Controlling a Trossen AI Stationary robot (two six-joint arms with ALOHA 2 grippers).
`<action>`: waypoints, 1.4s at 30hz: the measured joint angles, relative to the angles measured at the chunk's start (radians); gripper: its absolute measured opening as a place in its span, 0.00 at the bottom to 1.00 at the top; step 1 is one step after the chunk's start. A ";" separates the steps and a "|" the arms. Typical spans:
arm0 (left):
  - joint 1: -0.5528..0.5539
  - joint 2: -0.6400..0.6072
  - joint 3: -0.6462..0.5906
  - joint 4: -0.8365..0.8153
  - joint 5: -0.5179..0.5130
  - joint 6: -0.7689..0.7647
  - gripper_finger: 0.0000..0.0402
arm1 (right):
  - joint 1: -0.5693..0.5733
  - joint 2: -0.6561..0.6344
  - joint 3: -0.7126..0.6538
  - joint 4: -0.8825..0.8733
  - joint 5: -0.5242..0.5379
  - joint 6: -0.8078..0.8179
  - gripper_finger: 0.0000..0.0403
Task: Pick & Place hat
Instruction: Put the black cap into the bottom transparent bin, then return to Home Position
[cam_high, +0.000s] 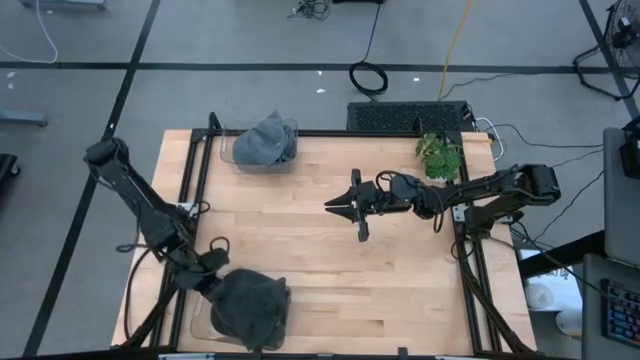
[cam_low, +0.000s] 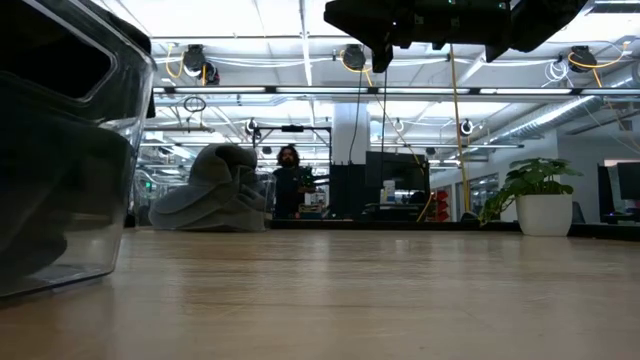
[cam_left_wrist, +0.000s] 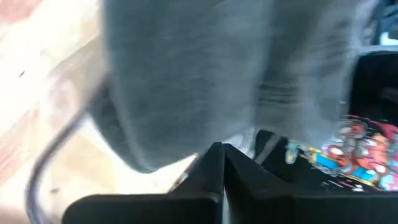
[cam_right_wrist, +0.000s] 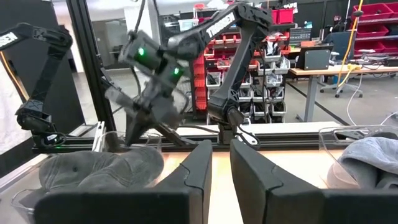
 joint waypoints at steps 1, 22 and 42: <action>0.001 -0.016 0.021 -0.030 -0.014 0.015 0.01 | 0.000 0.000 0.000 0.000 0.000 0.000 0.11; 0.291 -0.185 0.085 0.027 -0.317 1.222 0.00 | -0.026 -0.095 0.001 -0.109 0.045 -0.084 0.11; 0.867 -0.680 -0.207 0.128 0.217 1.755 0.00 | -0.064 -0.619 -0.254 -0.473 0.294 -0.121 0.11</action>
